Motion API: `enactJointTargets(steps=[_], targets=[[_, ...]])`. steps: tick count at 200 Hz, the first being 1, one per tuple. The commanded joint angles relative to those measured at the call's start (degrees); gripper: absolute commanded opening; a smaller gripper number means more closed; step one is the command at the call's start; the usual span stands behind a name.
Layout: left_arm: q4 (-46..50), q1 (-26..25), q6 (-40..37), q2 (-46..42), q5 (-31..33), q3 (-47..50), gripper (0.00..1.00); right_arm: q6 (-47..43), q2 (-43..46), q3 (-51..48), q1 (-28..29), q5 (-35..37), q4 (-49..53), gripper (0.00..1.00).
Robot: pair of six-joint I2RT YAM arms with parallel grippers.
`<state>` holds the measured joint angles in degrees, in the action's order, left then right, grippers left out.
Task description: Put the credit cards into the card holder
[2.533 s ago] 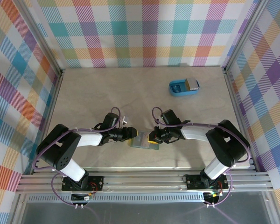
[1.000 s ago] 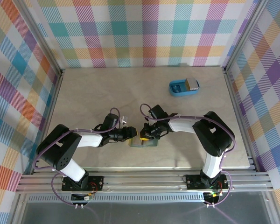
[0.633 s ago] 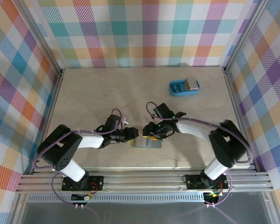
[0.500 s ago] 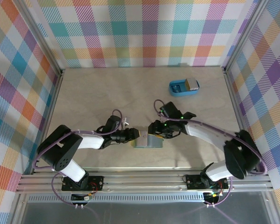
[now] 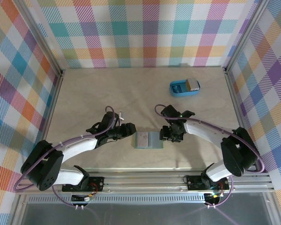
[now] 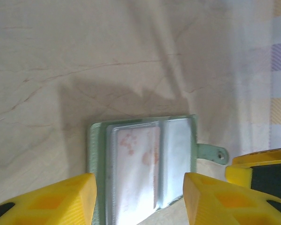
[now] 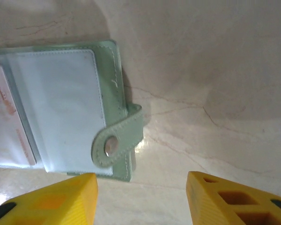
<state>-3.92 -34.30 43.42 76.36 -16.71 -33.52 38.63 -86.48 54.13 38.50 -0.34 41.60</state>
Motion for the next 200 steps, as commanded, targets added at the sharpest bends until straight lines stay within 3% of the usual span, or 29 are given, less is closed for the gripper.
enactJointTargets(steps=[1,23,43,67,93,116,200], targets=[[8.21,-0.71,-0.93,2.30,2.17,-2.50,0.53,-4.27,-3.08,2.96,0.35,0.77,0.02,0.51],[9.85,-1.69,-1.15,3.91,3.30,-3.86,0.55,-6.46,-5.06,3.74,0.26,1.15,-1.71,0.49],[9.86,-2.46,-1.15,5.43,3.00,-4.83,0.55,-7.19,-6.05,3.75,-0.26,1.44,-2.04,0.37],[9.77,-3.18,-1.21,6.90,3.02,-5.80,0.55,-7.72,-6.03,2.36,-0.92,0.91,-3.12,0.16],[10.05,-3.31,-1.00,7.57,3.71,-5.99,0.55,-7.88,-5.10,0.76,-1.74,0.26,-4.00,0.11],[7.91,-3.31,-1.00,8.95,2.27,-5.70,0.55,-8.44,-4.74,-0.38,-2.91,-0.69,-5.02,0.00],[-0.21,-3.96,-1.11,12.15,-2.42,-3.39,0.62,-7.99,-5.47,-2.78,-5.10,-5.06,-8.62,0.00]])
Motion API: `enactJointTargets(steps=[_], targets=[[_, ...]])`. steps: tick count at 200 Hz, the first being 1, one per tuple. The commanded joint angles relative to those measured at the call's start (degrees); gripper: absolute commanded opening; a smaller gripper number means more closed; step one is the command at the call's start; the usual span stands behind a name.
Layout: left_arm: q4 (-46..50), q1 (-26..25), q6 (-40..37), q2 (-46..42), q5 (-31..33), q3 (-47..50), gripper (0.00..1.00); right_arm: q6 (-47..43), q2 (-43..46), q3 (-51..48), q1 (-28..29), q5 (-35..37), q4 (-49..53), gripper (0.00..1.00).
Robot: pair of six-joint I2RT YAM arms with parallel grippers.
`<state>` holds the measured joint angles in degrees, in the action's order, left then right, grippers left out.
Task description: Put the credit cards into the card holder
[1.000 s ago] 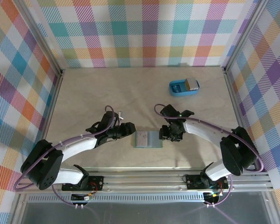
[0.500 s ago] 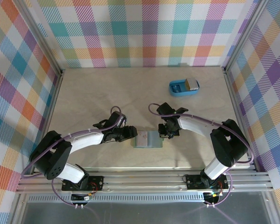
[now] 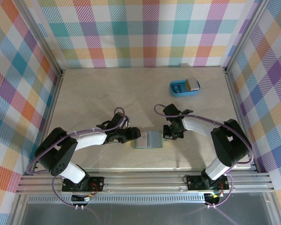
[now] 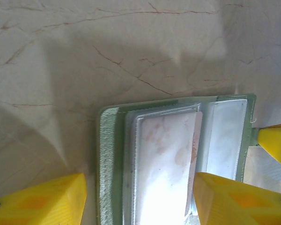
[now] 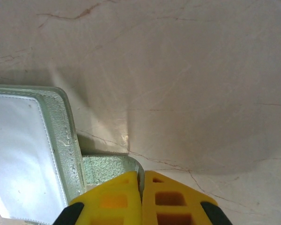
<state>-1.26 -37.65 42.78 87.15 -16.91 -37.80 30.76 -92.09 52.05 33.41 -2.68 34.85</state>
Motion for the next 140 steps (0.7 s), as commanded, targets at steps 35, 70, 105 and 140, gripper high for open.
enactJointTargets(steps=[35,70,105,140], targets=[[-3.59,-0.66,0.37,2.92,-1.50,1.17,0.61,0.17,0.10,-0.88,-0.14,-3.72,-2.51,0.00],[-1.96,-0.74,0.36,2.20,-1.05,0.45,0.61,0.43,0.06,-1.34,-0.27,-4.30,-3.18,0.00],[-6.31,-0.85,2.85,0.67,-5.30,0.71,0.60,1.10,-0.35,-1.75,-0.45,-4.63,-3.74,0.00],[-4.03,-0.85,4.00,-4.83,-4.78,-1.06,0.60,1.21,-0.32,-1.29,-0.46,-4.02,-3.21,0.00]])
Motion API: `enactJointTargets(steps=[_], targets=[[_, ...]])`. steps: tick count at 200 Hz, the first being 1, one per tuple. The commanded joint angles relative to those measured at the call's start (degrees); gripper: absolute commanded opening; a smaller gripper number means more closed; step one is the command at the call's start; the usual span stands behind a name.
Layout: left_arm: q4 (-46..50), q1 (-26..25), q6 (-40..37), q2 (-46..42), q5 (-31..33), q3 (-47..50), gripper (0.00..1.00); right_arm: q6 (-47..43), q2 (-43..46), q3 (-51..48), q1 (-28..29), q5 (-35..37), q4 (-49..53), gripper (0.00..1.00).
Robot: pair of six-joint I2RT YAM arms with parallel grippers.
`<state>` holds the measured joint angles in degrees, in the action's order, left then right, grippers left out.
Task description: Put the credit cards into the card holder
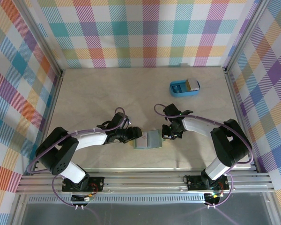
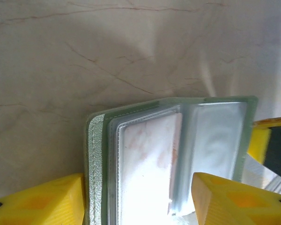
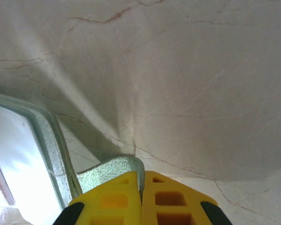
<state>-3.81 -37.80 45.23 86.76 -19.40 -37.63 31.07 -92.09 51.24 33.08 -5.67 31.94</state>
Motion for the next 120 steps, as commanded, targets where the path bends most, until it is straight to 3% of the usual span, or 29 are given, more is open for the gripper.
enactJointTargets(steps=[1,37,120], targets=[[-1.47,-0.65,1.63,-4.55,-2.30,-1.27,0.60,0.92,-0.30,-0.51,-0.12,-1.02,-0.30,0.00],[-3.54,-0.76,5.06,-4.42,-6.29,-3.24,0.60,1.03,-0.12,-0.48,-0.47,-1.51,-0.64,0.00],[-22.44,-5.99,14.35,7.74,-8.60,-3.08,0.58,3.24,3.10,-3.59,-3.25,-7.94,-5.66,0.00]])
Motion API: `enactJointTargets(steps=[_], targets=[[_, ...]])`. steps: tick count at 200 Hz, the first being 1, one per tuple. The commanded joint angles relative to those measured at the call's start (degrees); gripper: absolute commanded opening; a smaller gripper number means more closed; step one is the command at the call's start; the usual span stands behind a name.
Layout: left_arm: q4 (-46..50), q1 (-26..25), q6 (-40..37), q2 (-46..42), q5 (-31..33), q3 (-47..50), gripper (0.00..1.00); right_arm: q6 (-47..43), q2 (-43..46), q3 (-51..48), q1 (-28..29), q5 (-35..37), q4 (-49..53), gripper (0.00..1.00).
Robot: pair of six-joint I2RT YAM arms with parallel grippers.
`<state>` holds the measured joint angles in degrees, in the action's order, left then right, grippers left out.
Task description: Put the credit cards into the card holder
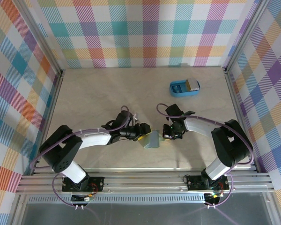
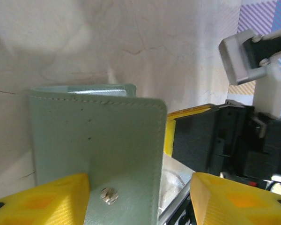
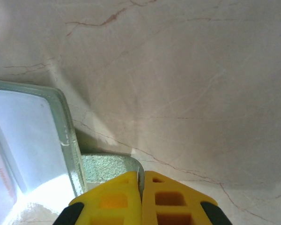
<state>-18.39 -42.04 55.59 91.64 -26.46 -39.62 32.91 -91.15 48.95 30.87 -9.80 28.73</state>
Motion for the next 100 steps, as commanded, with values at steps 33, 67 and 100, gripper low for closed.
enactJointTargets(steps=[33,67,100], targets=[[-9.11,-3.05,4.79,5.78,0.36,-2.00,0.57,1.40,4.14,-2.54,-3.36,-4.68,-2.46,0.09],[-5.83,-3.08,3.43,5.44,2.94,-1.86,0.56,0.35,9.11,-3.51,-6.36,-4.43,0.37,0.29],[-2.89,-3.00,0.83,3.35,4.27,-2.58,0.55,-0.84,13.83,-4.29,-7.06,-7.77,0.52,0.34]])
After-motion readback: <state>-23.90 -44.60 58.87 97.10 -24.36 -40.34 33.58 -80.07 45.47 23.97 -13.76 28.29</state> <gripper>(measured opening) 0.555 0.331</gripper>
